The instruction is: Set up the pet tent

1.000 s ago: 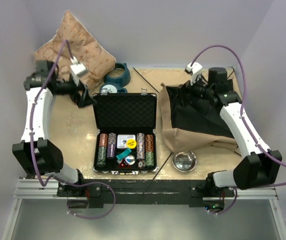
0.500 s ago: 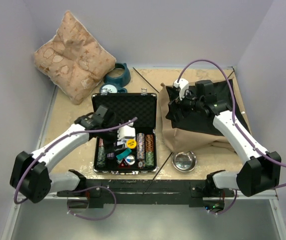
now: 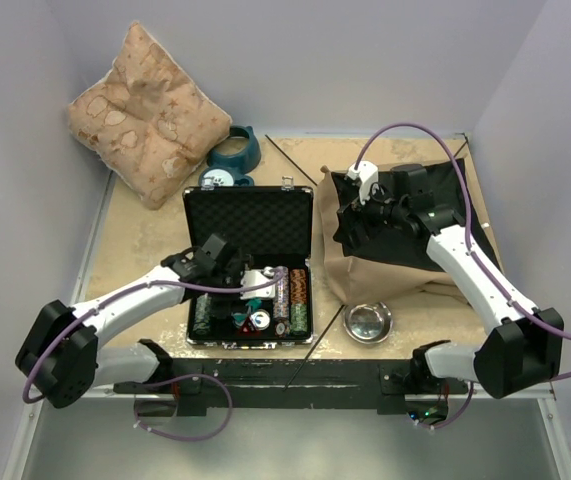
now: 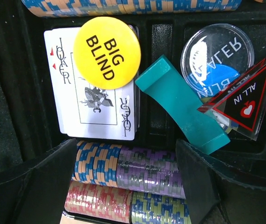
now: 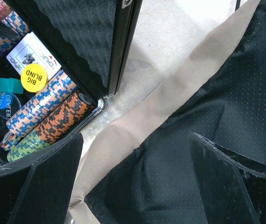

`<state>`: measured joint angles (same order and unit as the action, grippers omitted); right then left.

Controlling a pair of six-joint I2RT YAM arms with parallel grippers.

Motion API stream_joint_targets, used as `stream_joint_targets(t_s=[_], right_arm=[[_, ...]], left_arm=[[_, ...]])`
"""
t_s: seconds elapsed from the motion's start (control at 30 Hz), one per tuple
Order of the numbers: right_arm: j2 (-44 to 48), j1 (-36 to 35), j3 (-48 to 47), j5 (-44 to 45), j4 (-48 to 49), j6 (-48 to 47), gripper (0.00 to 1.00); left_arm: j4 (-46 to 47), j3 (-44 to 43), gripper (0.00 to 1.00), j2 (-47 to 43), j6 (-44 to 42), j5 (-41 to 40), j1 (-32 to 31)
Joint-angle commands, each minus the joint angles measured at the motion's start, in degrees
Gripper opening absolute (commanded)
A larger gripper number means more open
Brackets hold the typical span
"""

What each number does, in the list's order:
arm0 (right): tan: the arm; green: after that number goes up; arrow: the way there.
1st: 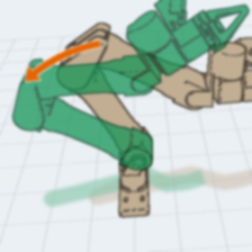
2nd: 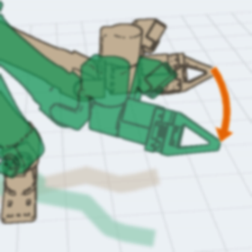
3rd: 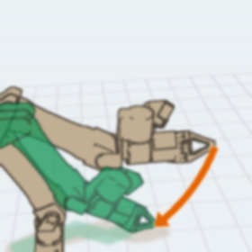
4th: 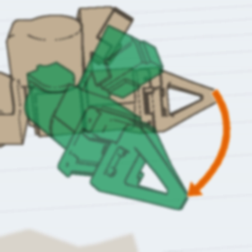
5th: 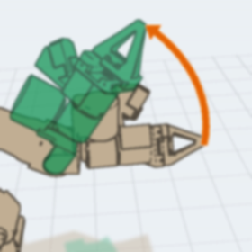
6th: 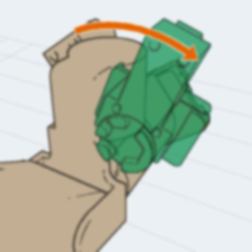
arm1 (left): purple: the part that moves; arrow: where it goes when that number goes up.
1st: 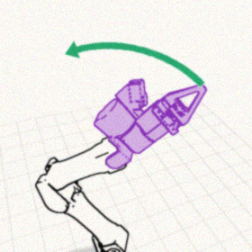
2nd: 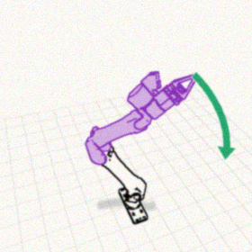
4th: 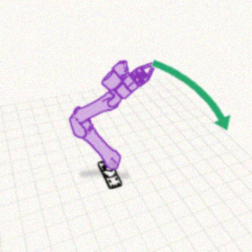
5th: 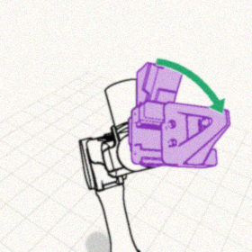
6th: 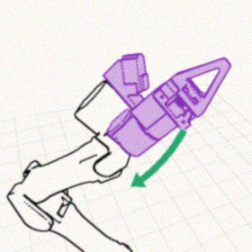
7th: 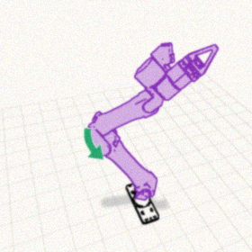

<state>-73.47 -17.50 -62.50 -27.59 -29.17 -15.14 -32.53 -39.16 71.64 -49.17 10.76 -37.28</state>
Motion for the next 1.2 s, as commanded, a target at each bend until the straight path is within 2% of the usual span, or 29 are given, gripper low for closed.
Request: stream_joint_targets(t_s=[0.0,0.1,0.33,0.53,0.73,0.93,1.03,1.17], right_arm=[[0.00,0.09,-1.22,0.70,0.60,-0.86,0.98],[-0.27,0.09,-1.40,0.52,0.60,-0.86,0.98],[-2.29,0.09,-2.27,-1.05,0.78,-0.77,0.98],[-3.26,0.09,-2.45,-2.55,1.57,0.28,0.98],[-3.43,0.09,-3.15,-2.99,1.39,0.02,0.98],[-3.43,0.09,-3.07,-2.90,1.31,-0.51,0.98],[-3.52,0.09,-4.12,-2.73,0.17,-1.82,0.99],[-2.38,0.18,-6.92,1.04,-1.50,-2.70,0.98]], left_arm=[[-2.70,5.93,0.91,2.28,-6.99,-12.70,2.73],[-4.46,5.06,0.90,2.89,-9.71,-11.12,8.08],[-7.36,4.27,0.88,5.09,-23.42,-11.03,19.51],[-5.70,1.37,0.87,10.00,-30.01,-12.96,27.94],[-3.07,-6.27,0.85,20.19,-37.04,-16.12,44.90],[-1.13,-14.80,0.86,28.20,-44.07,-17.18,57.12],[-2.70,-19.89,0.88,30.23,-46.72,-15.43,60.56],[-9.99,-27.10,0.96,28.13,-44.62,-8.42,61.01]])
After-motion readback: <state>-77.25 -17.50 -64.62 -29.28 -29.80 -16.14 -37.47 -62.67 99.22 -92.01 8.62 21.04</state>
